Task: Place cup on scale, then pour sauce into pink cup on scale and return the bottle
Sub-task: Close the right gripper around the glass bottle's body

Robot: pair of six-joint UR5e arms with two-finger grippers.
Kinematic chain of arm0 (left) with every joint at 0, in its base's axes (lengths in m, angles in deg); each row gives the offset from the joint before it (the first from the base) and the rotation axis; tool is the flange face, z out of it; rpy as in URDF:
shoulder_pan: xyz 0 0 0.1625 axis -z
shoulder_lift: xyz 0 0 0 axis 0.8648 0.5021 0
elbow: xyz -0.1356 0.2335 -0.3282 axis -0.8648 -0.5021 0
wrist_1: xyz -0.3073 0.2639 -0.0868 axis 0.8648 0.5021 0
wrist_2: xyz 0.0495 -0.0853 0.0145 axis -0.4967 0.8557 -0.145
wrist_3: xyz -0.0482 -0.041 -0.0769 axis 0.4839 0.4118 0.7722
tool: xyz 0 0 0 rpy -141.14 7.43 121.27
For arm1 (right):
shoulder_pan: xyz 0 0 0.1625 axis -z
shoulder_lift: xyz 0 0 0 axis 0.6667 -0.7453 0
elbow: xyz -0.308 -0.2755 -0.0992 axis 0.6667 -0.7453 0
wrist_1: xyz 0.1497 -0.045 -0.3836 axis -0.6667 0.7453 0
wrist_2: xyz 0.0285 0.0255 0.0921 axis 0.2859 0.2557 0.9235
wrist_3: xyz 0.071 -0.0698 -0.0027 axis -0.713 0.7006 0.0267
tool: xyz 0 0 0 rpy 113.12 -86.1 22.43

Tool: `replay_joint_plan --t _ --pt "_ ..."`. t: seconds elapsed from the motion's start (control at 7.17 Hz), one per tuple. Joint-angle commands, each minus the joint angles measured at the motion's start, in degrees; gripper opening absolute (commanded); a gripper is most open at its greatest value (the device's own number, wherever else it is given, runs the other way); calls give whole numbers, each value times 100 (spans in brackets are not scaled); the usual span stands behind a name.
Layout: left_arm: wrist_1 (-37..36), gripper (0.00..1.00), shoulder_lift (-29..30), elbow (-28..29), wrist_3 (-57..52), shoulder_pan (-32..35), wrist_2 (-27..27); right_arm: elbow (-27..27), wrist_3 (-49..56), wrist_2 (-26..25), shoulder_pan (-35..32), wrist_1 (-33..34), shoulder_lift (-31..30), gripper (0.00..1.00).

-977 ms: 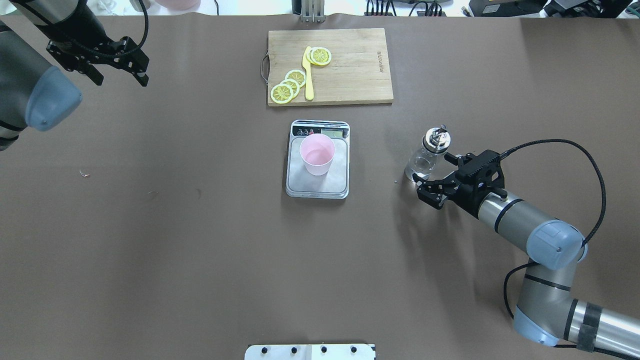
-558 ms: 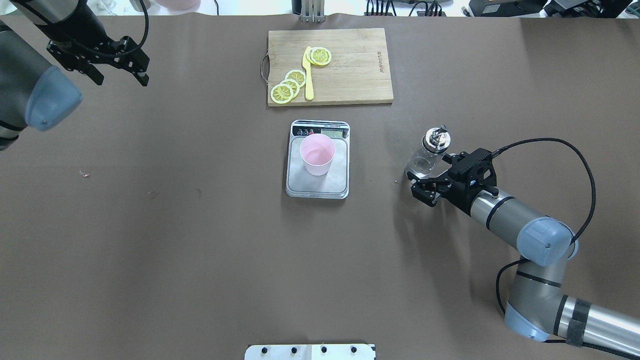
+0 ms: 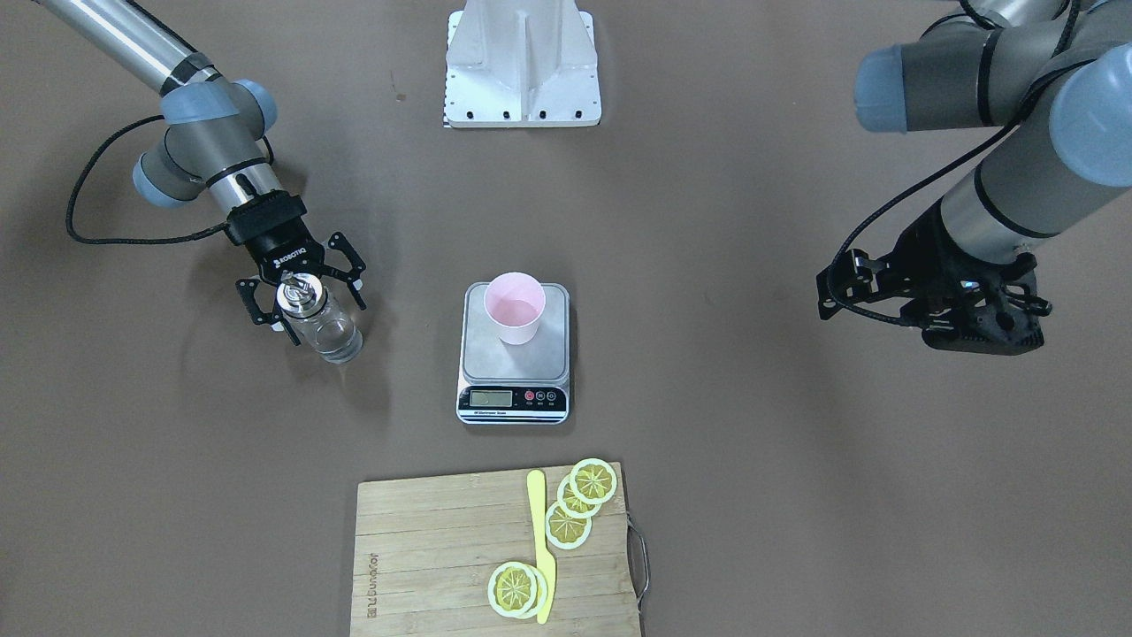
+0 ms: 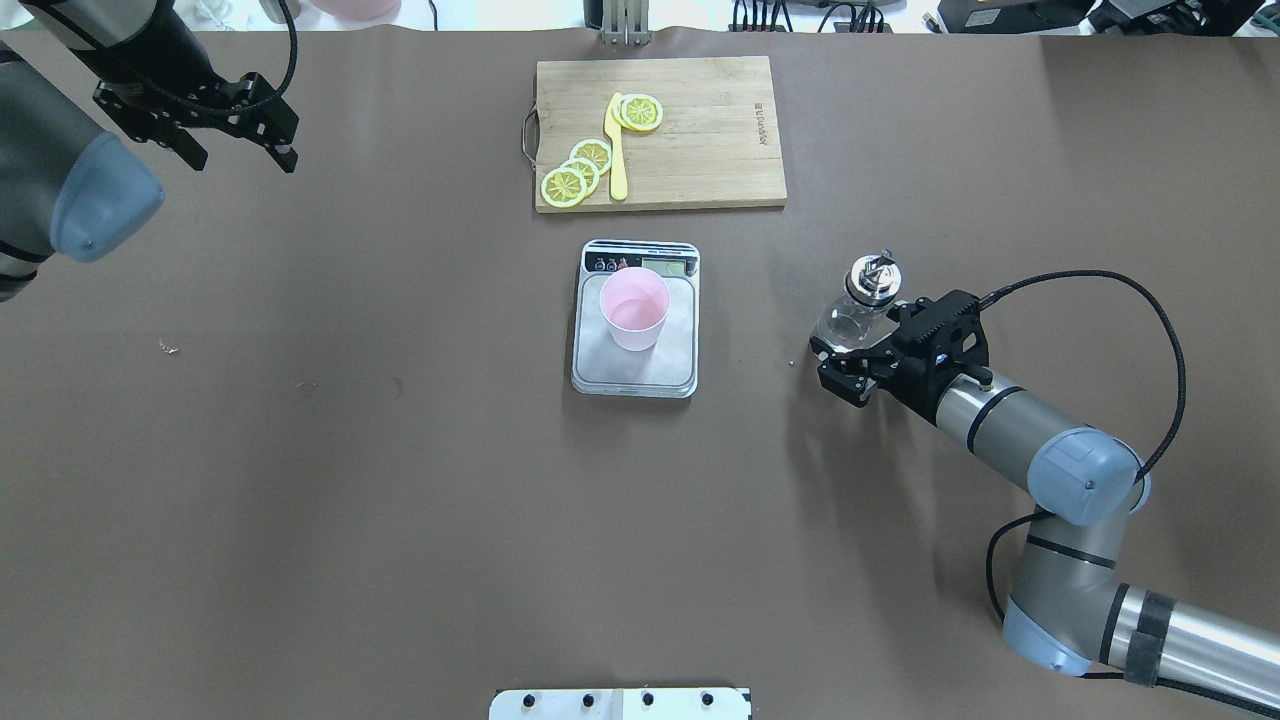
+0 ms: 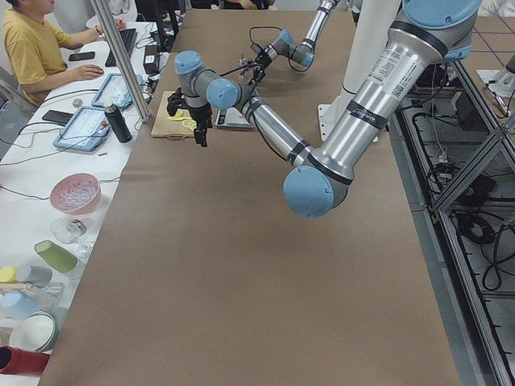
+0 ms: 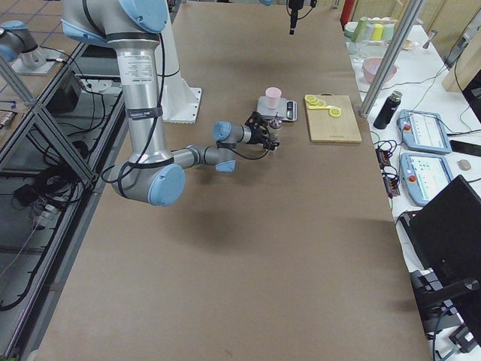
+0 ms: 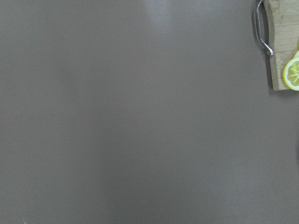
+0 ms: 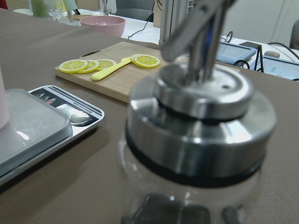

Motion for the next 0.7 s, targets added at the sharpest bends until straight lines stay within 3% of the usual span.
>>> replay_joint_plan --t 0.0,0.14,0.56 --pt "0 96 -1 8 0 -9 -1 -71 -23 4 -24 -2 15 86" --pt "0 95 -1 8 0 -9 -1 -71 -24 4 -24 -2 24 72" --pt "0 95 -1 8 0 -9 -1 -106 -24 -5 -15 7 33 73"
